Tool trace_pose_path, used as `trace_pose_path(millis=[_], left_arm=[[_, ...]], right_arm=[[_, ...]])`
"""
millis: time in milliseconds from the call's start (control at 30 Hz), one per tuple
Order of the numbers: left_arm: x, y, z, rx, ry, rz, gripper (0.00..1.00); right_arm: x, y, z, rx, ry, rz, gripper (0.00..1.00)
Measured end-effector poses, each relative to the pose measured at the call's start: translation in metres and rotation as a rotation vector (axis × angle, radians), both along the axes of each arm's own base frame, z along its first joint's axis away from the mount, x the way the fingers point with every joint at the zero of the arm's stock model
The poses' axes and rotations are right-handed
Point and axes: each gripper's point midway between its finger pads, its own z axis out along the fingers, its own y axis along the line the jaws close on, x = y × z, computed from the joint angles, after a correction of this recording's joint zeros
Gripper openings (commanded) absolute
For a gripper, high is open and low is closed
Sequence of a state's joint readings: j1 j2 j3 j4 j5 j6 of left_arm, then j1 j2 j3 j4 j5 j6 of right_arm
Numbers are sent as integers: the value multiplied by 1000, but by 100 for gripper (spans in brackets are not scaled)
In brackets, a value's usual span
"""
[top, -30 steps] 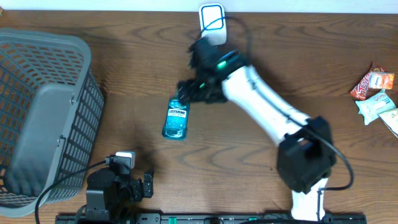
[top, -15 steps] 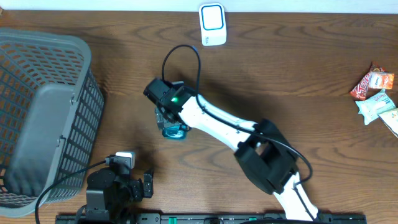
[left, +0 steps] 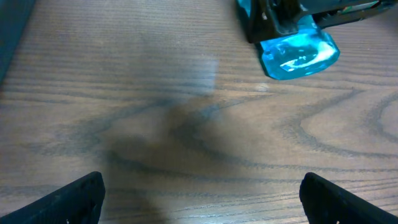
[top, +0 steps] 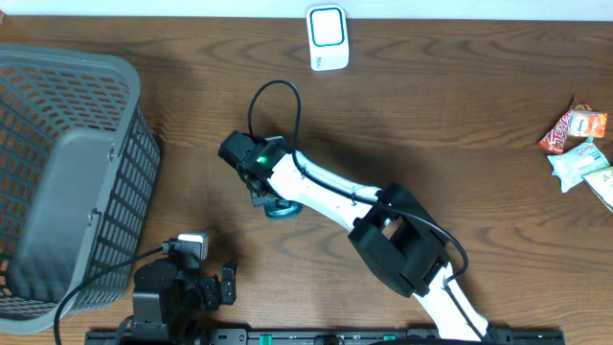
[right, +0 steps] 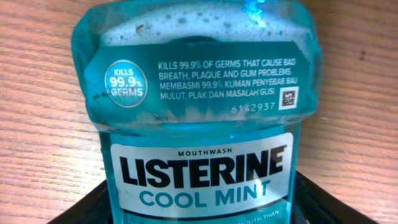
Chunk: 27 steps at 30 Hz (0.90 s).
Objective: Scan the item barcode
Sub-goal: 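Reach the right gripper to the blue mouthwash bottle and grasp it, then lift the mouthwash bottle and turn it upright in the right gripper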
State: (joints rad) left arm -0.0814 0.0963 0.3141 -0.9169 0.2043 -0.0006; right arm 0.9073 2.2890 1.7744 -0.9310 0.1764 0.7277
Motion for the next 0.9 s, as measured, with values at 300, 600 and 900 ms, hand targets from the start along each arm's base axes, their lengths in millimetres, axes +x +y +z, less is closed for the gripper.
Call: trace_pose_path(millis=[300,600,900], left_arm=[[0,0,0,0,0,1,100],[0,0,0,0,0,1,100],[0,0,0,0,0,1,100]], right_arm=[[-4,-7,0,-26,22,0,47],[-5,-11,-1,40,150,129,42],[1,-70,2,99,382,147,39]])
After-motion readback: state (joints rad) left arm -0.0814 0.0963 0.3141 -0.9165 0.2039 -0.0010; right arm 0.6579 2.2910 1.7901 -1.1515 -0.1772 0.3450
